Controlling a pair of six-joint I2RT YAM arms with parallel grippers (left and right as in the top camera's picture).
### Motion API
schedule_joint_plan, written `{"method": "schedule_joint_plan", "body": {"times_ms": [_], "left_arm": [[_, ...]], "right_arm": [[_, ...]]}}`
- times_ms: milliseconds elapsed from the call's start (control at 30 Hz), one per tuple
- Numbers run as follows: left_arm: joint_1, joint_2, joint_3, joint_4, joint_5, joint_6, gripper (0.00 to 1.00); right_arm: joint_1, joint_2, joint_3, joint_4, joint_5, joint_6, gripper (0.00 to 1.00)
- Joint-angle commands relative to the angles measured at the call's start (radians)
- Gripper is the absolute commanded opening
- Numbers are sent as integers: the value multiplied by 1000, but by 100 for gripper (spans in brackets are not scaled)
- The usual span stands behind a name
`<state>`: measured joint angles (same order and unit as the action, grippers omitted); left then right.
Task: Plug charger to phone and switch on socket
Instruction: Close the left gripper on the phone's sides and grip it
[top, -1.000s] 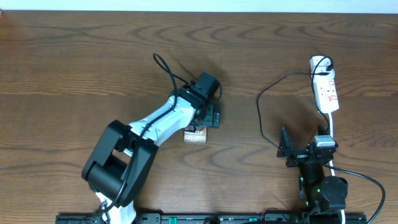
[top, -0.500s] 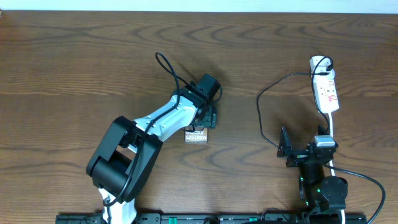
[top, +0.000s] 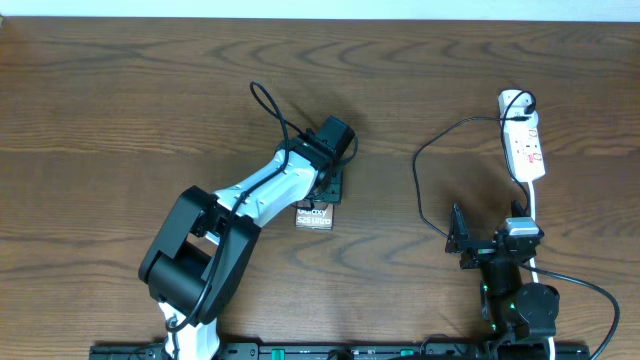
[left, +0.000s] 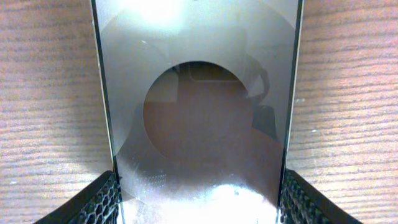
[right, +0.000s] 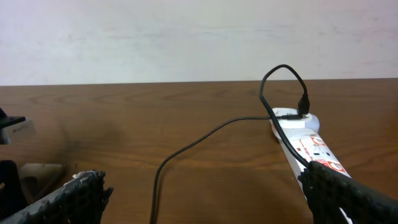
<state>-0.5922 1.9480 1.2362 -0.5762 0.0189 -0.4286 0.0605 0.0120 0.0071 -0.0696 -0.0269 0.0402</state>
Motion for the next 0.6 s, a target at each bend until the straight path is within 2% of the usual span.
{"method": "schedule_joint_plan", "body": {"times_ms": [0,233,333,433,500,567], "left_arm": [[13,2,0,-14,26,-2,48],[12,9,-21,-7,22,-2,50],[12,9,-38,7,22,-2,58],[12,11,-43,9,22,-2,62],[12,13,-43,13,22,-2,68],[12,15,-43,19,22,-2,80]], "right_arm": [[6,-6,-2,-2,-2,-12,99],[6,-6,-2,-2,-2,-12,99],[6,-6,-2,-2,-2,-12,99],[6,-6,-2,-2,-2,-12,99],[6,-6,-2,-2,-2,-12,99],[6,-6,-2,-2,-2,-12,99]]}}
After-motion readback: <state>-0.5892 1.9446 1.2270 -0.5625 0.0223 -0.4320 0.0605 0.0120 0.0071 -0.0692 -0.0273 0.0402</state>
